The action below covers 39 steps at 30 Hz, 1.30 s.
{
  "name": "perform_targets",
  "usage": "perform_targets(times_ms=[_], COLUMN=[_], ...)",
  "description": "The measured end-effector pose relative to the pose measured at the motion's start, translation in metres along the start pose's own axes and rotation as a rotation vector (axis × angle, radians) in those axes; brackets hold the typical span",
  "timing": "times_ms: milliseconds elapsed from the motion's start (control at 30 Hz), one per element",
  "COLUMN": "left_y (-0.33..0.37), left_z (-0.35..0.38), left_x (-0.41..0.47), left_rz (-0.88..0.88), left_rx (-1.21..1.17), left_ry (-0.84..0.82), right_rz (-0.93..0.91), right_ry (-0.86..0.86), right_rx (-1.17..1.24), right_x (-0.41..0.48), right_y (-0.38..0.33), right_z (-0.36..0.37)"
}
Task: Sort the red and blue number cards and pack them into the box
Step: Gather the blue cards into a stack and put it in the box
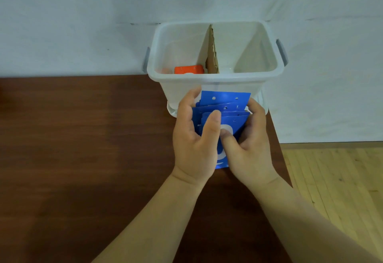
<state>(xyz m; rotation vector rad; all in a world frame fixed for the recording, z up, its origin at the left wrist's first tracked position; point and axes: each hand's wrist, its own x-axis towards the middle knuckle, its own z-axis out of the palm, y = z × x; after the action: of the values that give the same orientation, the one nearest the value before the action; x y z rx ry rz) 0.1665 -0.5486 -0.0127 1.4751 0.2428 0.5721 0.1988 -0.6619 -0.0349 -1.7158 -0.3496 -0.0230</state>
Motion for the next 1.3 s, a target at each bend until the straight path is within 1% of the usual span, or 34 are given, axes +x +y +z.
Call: perform_targets(times_ms=[100,167,233,300,400,533,700,800,867,1000,1100,1200,1300], left_y=[0.0,0.002,0.004,0.002,-0.004,0.003,0.002,-0.007,-0.012,-0.024,-0.031,-0.03,-0.037], left_z=[0.0,-0.001,0.0,0.002,0.002,0.002,0.004,-0.001,-0.004,-0.007,-0.009,-0.006,-0.007], left_x=[0.006,0.01,0.013,0.016,0.015,0.014,0.02,0.015,0.011,0.006,0.004,0.008,0.015], left_rz=[0.005,-0.012,-0.035,-0.063,-0.114,-0.09,-0.069,-0.049,-0.003,0.077,0.131,0.176,0.165], left_rx=[-0.003,-0.045,-0.08,-0.063,-0.079,-0.139,-0.06,-0.089,-0.053,0.043,0.082,0.1,0.109], left_ry=[-0.001,0.041,0.088,0.136,0.167,0.139,0.203,0.149,0.105,0.011,0.01,0.032,0.043], right_rz=[-0.047,-0.078,-0.056,-0.028,-0.049,-0.101,-0.16,-0.134,-0.088,-0.009,0.021,-0.035,-0.053], right_ry=[-0.029,-0.023,-0.009,0.011,0.062,0.14,0.19,0.248,0.303,0.361,0.382,0.395,0.372], right_rx=[0.006,-0.007,0.033,0.083,0.129,0.085,0.046,0.125,0.152,0.106,0.074,0.027,-0.004], right_x=[0.002,-0.001,-0.003,-0.002,0.0,0.002,0.0,0.004,0.009,0.015,0.016,0.017,0.018], right_y=[-0.002,-0.002,0.001,0.004,0.001,-0.003,0.0,0.002,0.0,0.002,0.004,0.0,0.004], right_z=[-0.001,0.0,0.003,0.006,0.011,0.022,0.032,0.034,0.035,0.039,0.041,0.042,0.043])
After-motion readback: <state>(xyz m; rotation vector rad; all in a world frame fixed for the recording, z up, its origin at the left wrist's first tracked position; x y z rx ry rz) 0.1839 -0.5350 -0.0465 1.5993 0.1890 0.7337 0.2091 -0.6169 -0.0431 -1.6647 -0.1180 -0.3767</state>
